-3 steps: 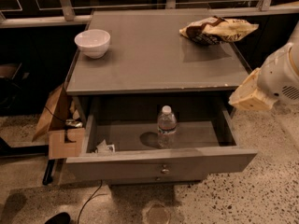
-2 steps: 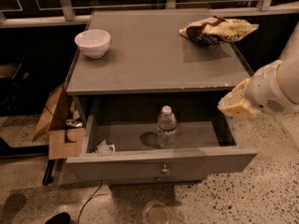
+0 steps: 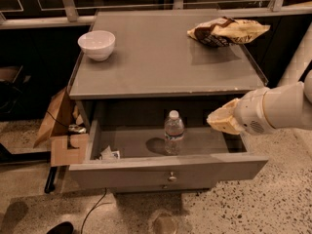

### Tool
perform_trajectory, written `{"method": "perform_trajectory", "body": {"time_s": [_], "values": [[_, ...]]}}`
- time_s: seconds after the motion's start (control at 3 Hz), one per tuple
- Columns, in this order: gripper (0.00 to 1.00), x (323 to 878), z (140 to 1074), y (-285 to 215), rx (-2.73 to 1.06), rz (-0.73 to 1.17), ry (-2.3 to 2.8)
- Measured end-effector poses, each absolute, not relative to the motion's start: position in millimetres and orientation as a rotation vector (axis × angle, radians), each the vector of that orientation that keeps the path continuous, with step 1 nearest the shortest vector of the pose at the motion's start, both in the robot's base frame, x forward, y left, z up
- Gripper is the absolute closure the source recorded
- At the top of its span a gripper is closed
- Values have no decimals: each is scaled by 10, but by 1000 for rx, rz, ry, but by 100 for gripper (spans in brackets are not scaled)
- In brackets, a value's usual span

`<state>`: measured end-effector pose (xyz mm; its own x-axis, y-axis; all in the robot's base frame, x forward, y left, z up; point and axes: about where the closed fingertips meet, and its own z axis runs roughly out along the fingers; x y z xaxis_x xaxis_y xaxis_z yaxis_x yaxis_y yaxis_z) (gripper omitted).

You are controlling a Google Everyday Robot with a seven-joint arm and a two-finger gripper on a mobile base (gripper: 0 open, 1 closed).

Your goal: Pick water bottle from top drawer and place on counter

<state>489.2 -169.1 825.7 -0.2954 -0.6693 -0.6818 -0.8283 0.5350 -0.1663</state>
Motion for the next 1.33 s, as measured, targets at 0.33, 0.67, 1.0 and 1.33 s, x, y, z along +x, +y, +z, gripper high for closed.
{"method": "perform_trajectory", "body": {"time_s": [0.33, 0.67, 1.0, 1.33], "values": [[100, 4892, 8257, -1691, -1209, 282, 2052], [83, 4907, 8100, -1659, -1204, 295, 2058], [59, 4947, 7919, -1584, -1201, 319, 2059], [36, 4994, 7790, -1526, -1195, 337, 2055]]}}
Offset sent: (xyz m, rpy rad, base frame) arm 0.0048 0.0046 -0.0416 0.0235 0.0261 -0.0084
